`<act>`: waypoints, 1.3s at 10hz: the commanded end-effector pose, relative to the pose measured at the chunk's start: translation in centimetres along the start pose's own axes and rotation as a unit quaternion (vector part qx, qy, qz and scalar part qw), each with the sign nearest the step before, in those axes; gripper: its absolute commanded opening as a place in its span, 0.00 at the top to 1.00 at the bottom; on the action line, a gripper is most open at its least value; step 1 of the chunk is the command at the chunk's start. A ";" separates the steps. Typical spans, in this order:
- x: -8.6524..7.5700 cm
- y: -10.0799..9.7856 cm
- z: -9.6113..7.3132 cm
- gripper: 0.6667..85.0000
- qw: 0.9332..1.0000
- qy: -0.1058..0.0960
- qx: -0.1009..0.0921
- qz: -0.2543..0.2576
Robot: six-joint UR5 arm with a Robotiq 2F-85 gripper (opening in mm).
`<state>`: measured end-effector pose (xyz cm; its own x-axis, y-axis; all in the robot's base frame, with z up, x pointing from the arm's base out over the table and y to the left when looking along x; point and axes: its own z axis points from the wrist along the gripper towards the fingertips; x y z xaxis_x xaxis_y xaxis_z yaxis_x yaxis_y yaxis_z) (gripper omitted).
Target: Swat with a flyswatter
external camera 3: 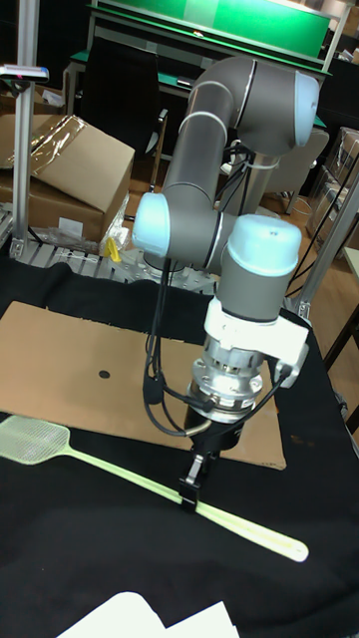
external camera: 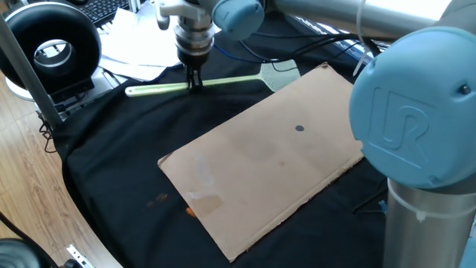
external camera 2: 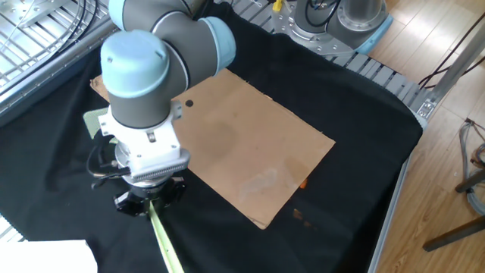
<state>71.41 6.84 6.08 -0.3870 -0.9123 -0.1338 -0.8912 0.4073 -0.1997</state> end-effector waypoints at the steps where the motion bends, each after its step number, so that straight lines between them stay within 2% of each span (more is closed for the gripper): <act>1: -1.2 -1.3 -1.1 0.99 0.999 -0.021 0.014 -0.022; 3: -1.0 -1.6 -1.2 1.00 0.999 -0.017 0.019 -0.031; 4: -0.4 -1.8 -1.3 1.00 0.999 -0.006 0.019 -0.031; 6: 2.3 -1.0 -1.8 1.00 0.999 0.042 0.000 0.026; 7: 3.4 -0.4 -2.2 1.00 0.996 0.057 -0.015 0.069; 8: 4.5 0.8 -2.8 1.00 0.990 0.076 -0.030 0.118; 9: 5.6 1.6 -3.3 1.00 0.980 0.099 -0.037 0.167; 11: 6.8 3.1 -3.9 1.00 0.956 0.129 -0.055 0.256; 13: 7.8 3.5 -4.1 1.00 0.931 0.154 -0.051 0.328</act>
<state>66.01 1.85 7.95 -0.7869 -0.6156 0.0433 -0.6168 0.7824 -0.0864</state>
